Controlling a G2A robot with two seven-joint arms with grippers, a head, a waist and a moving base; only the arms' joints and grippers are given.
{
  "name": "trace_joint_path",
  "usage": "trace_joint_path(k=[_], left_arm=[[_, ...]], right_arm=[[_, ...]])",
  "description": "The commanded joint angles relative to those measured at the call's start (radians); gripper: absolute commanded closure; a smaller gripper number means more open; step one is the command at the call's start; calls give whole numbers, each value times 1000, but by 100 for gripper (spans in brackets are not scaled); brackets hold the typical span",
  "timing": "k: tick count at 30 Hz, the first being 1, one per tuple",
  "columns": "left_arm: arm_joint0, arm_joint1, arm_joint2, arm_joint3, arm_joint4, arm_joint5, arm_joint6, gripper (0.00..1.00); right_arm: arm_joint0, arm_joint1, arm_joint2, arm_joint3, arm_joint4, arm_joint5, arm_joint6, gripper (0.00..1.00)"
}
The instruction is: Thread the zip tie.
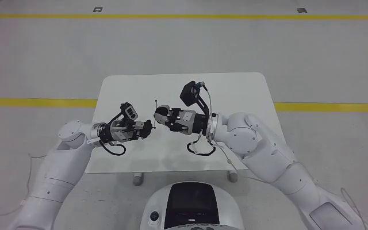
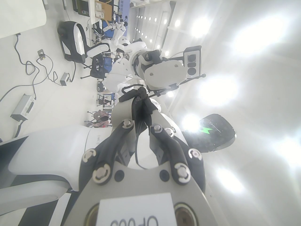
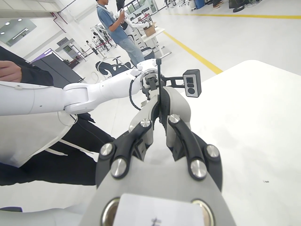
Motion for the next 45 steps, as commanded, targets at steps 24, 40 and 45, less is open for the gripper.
trace_joint_path(k=[24, 40, 45], left_arm=[[5, -2, 6, -12, -4, -1, 28, 100], [9, 1, 7, -23, -23, 12, 30, 100], [10, 2, 6, -23, -26, 12, 30, 100]], right_arm=[[-7, 26, -24, -19, 16, 0, -25, 100], [-6, 59, -41, -17, 7, 0, -77, 100], [-5, 70, -45, -16, 14, 0, -84, 100]])
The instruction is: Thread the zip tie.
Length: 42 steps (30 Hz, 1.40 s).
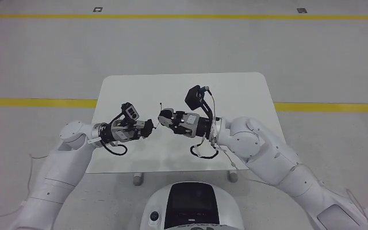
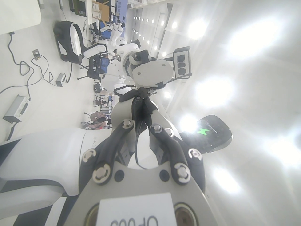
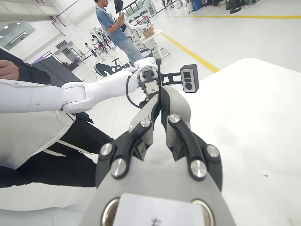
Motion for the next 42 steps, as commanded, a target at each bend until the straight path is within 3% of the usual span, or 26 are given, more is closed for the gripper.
trace_joint_path(k=[1, 42], left_arm=[[0, 0, 1, 0, 0, 0, 0, 100], [-35, -1, 41, 28, -6, 5, -10, 100]], right_arm=[[0, 4, -2, -1, 3, 0, -2, 100], [45, 26, -84, 31, 62, 0, -48, 100]])
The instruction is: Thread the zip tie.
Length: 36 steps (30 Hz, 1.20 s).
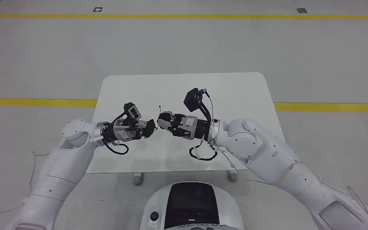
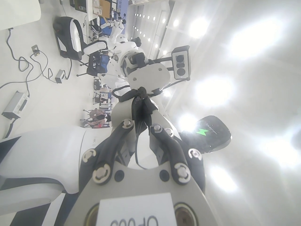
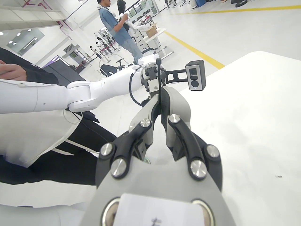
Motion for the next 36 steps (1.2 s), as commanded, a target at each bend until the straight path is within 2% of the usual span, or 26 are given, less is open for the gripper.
trace_joint_path(k=[1, 28, 29, 30, 31, 32, 33, 36], left_arm=[[0, 0, 1, 0, -2, 0, 0, 100], [2, 2, 11, -5, -8, -6, 9, 100], [3, 2, 11, -5, -8, -6, 9, 100], [3, 2, 11, -5, -9, -8, 11, 100], [4, 2, 10, -6, -9, -10, 12, 100], [4, 2, 9, -7, -9, -11, 13, 100], [5, 3, 7, -7, -11, -14, 15, 100], [10, 4, -1, -8, -15, -21, 20, 100]], right_arm=[[1, 0, -2, 1, 3, 0, 0, 100], [-6, 11, -16, -8, 17, 0, -22, 100], [-7, 12, -15, -9, 19, 0, -22, 91], [-8, 13, -13, -11, 19, 0, -23, 71], [-9, 14, -11, -13, 20, 0, -24, 62], [-11, 15, -9, -15, 20, 0, -24, 26], [-13, 17, -6, -19, 19, 0, -24, 0], [-19, 22, 5, -33, 13, 0, -22, 0]])
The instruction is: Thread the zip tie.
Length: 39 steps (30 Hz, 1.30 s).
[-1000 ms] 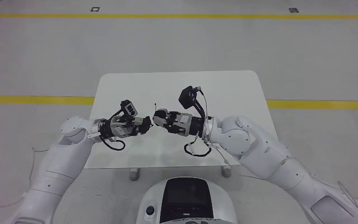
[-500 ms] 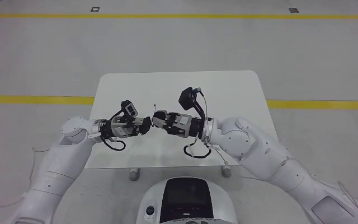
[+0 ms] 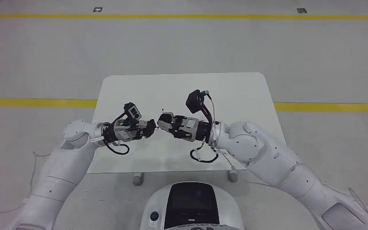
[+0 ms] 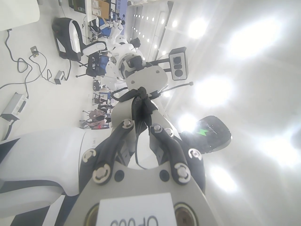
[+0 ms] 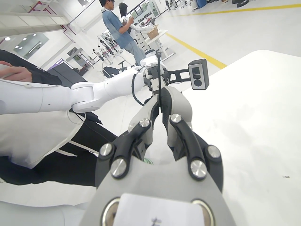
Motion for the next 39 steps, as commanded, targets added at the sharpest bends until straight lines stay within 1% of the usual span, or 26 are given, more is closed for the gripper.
trace_joint_path(k=[1, 8, 11, 19, 20, 22, 24, 28, 30, 33, 34, 35, 39], left_arm=[[3, 1, -6, -1, -3, -4, 3, 100], [16, 4, -21, -5, -18, -4, 7, 100], [20, 6, -33, -5, -15, -19, 12, 100], [21, 5, -32, -5, -19, -18, 19, 100], [25, 3, -30, -8, -37, -14, 37, 100], [30, 1, -36, -8, -86, -4, 44, 100], [37, -1, -43, -2, -145, 19, 33, 100], [45, -5, -49, 16, -227, 52, 15, 100], [46, -7, -45, 26, -255, 69, 5, 100], [41, -14, -33, 53, -313, 103, -9, 100], [32, -17, -28, 64, -322, 106, -3, 100], [19, -19, -24, 68, -310, 95, 8, 100], [19, -19, -24, 68, -310, 95, 8, 100]], right_arm=[[-5, 4, 9, -11, -4, 0, 1, 0], [-31, 23, 38, -70, 8, 0, 24, 0], [-31, 23, 38, -70, 8, 0, 24, 0], [-31, 23, 40, -70, 0, 2, 22, 0], [-32, 23, 45, -72, -36, 6, 14, 0], [-50, 22, 55, -79, -79, 0, -23, 0], [-68, 23, 65, -88, -145, 0, -63, 0], [-95, 22, 77, -95, -220, 0, -134, 0], [-103, 20, 78, -94, -254, 0, -163, 0], [-112, 16, 73, -82, -294, 0, -215, 0], [-115, 14, 68, -70, -302, 0, -227, 0], [-117, 12, 64, -58, -300, 0, -231, 0], [-117, 12, 64, -58, -300, 0, -231, 0]])
